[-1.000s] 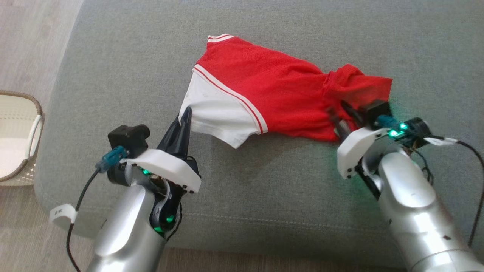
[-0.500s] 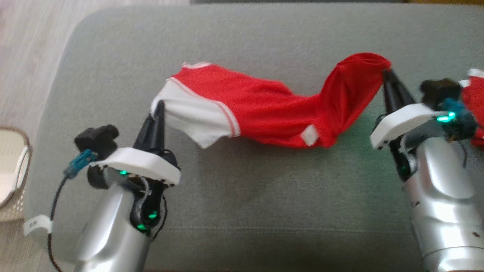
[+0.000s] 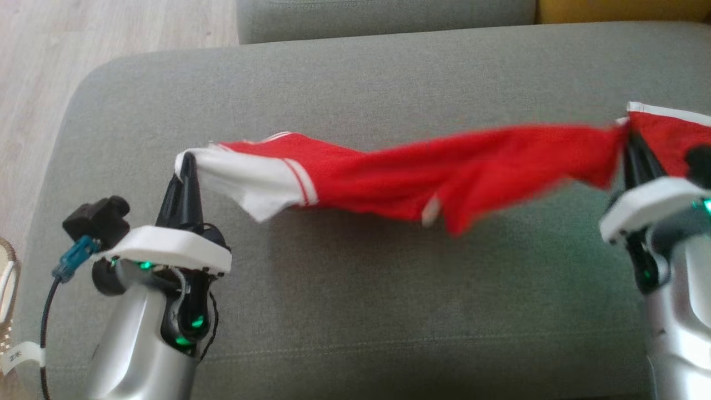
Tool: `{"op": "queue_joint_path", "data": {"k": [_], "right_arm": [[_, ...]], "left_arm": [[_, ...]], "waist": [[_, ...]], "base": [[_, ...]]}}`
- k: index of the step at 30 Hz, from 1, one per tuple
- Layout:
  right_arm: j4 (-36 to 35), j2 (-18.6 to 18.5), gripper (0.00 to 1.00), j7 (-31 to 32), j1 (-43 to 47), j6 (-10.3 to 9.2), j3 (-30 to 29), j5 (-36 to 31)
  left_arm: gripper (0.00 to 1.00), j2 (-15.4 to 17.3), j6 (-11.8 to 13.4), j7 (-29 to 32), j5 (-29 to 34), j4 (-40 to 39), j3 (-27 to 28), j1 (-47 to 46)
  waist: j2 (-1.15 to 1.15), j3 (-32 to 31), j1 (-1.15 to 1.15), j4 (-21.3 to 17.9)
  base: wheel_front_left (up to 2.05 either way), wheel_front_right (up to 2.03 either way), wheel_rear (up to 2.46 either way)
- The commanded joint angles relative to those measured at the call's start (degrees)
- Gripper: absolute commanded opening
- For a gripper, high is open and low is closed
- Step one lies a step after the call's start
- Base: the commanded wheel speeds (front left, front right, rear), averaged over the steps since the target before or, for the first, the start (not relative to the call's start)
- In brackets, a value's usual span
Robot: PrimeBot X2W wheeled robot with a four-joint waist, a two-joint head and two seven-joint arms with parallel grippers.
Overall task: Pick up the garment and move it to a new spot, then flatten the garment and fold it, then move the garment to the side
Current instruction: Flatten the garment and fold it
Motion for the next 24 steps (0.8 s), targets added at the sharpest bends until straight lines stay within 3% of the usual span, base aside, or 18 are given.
{"op": "queue_joint_path", "data": {"k": [1, 5, 6, 7, 8, 13, 14, 15, 24], "right_arm": [[-1.2, -0.6, 0.00, 0.3, -1.0, -0.02, 0.1, -0.3], [3.1, -1.4, 0.00, 0.9, 0.3, -0.02, -3.3, -3.2], [4.2, -1.4, 0.08, 1.1, 0.3, -0.02, -4.0, -4.1], [5.1, -1.4, 0.48, 0.9, 0.2, -0.02, -4.6, -5.1], [5.8, -1.3, 1.00, 0.7, -0.1, -0.02, -5.3, -6.0], [8.1, 0.0, 1.00, -0.9, -1.4, -0.02, -5.7, -9.4], [8.3, 0.1, 1.00, -1.1, -1.6, -0.02, -5.5, -10.0], [8.3, 0.3, 1.00, -1.4, -1.7, -0.02, -5.4, -10.4], [1.9, 2.3, 1.00, -6.6, -0.5, -0.02, 1.0, -8.1]], "left_arm": [[0.00, 1.6, 0.3, -0.6, 0.4, -1.3, 2.1, -1.6], [0.00, 2.4, 0.3, 0.9, 1.3, 2.3, 0.7, -0.8], [0.00, 2.7, 0.3, 1.4, 1.8, 3.5, 0.1, -0.6], [0.00, 3.2, 0.3, 1.9, 2.5, 4.9, -0.5, -0.4], [0.00, 3.5, 0.4, 2.1, 3.1, 6.2, -1.0, -0.4], [0.00, 4.4, 0.6, 2.2, 4.7, 12.0, -2.5, -0.4], [0.31, 4.3, 0.5, 2.3, 4.7, 12.9, -2.8, -0.5], [1.00, 4.3, 0.4, 2.4, 4.9, 13.7, -3.1, -0.7], [1.00, 4.0, 1.0, -2.8, 5.8, 11.9, -1.2, -2.0]], "waist": [[0.00, 0.3, 0.00, 0.0], [0.00, 1.0, 0.00, 0.0], [0.00, 1.2, 0.00, 0.0], [0.00, 1.4, 0.00, 0.0], [0.00, 1.5, 0.00, 0.0], [0.00, 1.8, 0.00, -0.3], [0.00, 1.7, 0.00, -0.4], [0.00, 1.6, 0.00, -0.4], [0.00, -0.5, 0.00, -0.5]], "base": [[0.00, 0.00, 0.00], [0.00, 0.00, 0.00], [0.00, 0.00, 0.00], [0.00, 0.00, 0.00], [0.00, 0.00, 0.00], [0.00, 0.00, 0.00], [0.00, 0.00, 0.00], [0.00, 0.00, 0.00], [0.00, 0.00, 0.00]]}}
